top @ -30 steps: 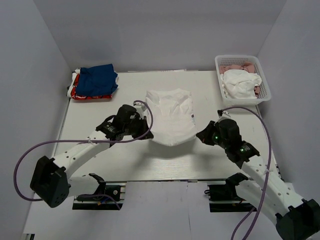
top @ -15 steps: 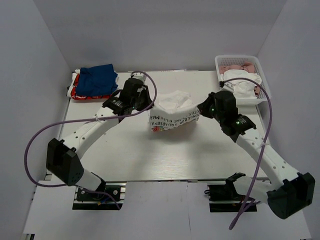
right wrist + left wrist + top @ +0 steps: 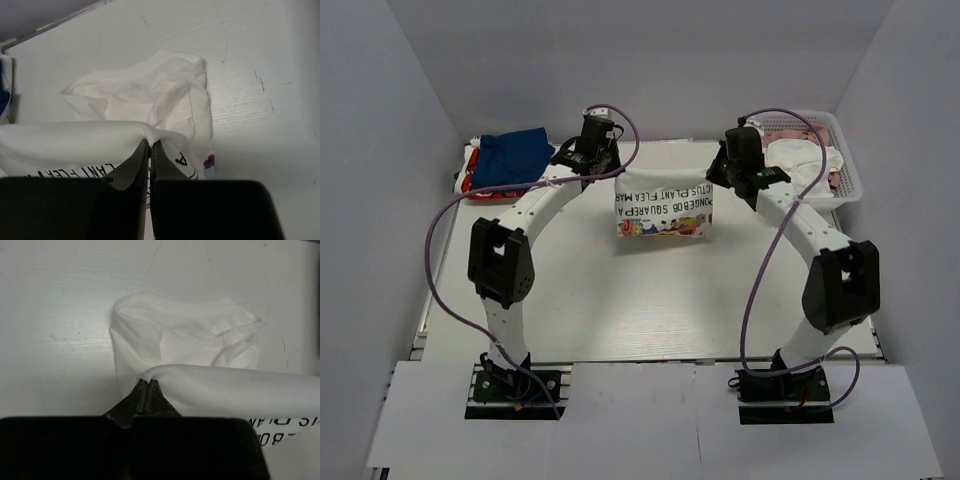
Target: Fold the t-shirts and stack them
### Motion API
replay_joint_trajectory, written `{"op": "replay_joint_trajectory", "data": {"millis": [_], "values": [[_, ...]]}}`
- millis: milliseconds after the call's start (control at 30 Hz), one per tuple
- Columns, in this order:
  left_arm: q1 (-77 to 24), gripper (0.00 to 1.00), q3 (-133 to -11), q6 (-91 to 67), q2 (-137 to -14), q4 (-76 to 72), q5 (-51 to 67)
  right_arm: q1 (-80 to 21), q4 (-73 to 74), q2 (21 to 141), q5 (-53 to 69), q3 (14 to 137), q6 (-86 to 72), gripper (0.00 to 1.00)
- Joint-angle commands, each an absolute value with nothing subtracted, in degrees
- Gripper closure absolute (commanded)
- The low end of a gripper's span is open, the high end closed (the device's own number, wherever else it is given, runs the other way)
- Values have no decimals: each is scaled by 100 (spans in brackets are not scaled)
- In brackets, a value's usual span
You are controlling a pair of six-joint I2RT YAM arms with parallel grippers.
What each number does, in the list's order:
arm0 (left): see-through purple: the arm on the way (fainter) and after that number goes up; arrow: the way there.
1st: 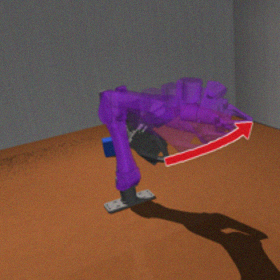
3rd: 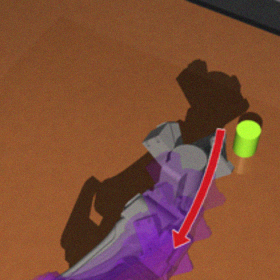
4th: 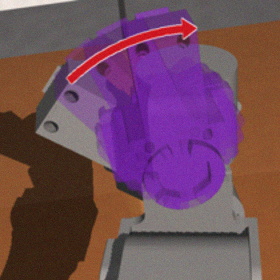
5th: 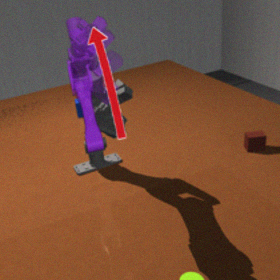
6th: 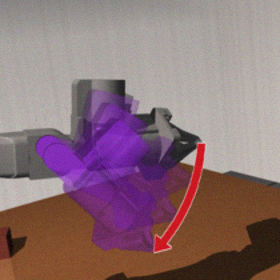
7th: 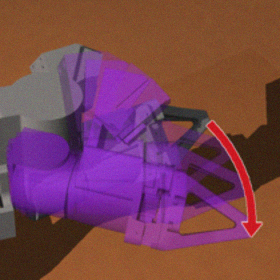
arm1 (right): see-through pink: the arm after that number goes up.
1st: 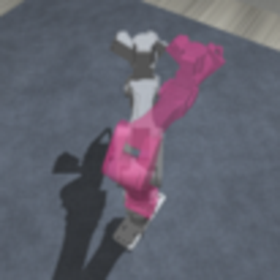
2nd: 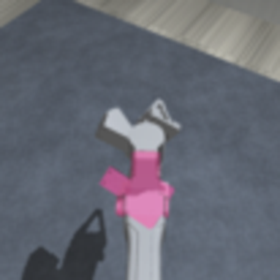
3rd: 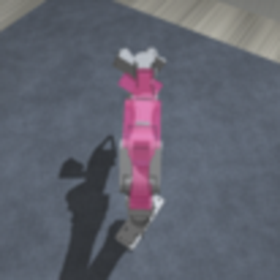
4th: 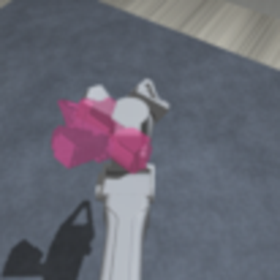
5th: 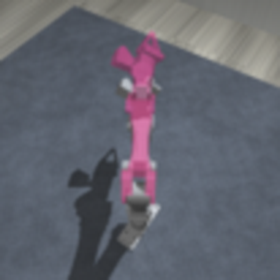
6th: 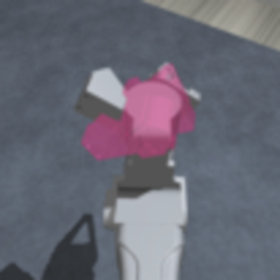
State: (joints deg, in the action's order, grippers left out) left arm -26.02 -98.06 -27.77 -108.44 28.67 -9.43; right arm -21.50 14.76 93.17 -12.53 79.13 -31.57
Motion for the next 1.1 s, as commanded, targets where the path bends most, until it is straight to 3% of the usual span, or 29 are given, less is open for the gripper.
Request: {"op": "replay_joint_trajectory", "data": {"millis": [0, 433, 667, 800, 900, 933, 1000, 1067], "values": [[-2374, 100, -10728, -2444, -11371, 2716, -739, -1864, 1283, 9887, -1047, 8568, -3015, 100], [-2040, 100, -12577, -1854, -13805, 1416, 369, -1292, 1450, 12267, -378, 10555, -3059, 100], [-1872, 96, -12998, -2127, -14782, -754, 1265, -1081, 521, 12875, -545, 10573, -3366, 100], [-1872, 78, -13140, -2259, -15187, -1273, 942, -1002, 431, 13384, -133, 11170, -3051, 100], [-1872, 51, -13289, -2180, -15398, -1458, 747, -993, 536, 13588, -281, 11487, -2997, 100], [-1872, 34, -13289, -2180, -15398, -1616, 747, -958, 484, 13510, -290, 11409, -3067, 100], [-1819, 34, -13289, -2074, -15320, -1801, 747, -941, 107, 13143, -395, 11084, -3190, 100], [-1819, 25, -13289, -2021, -15215, -1802, 747, -923, -252, 13000, -518, 10715, -3270, 100]]}}
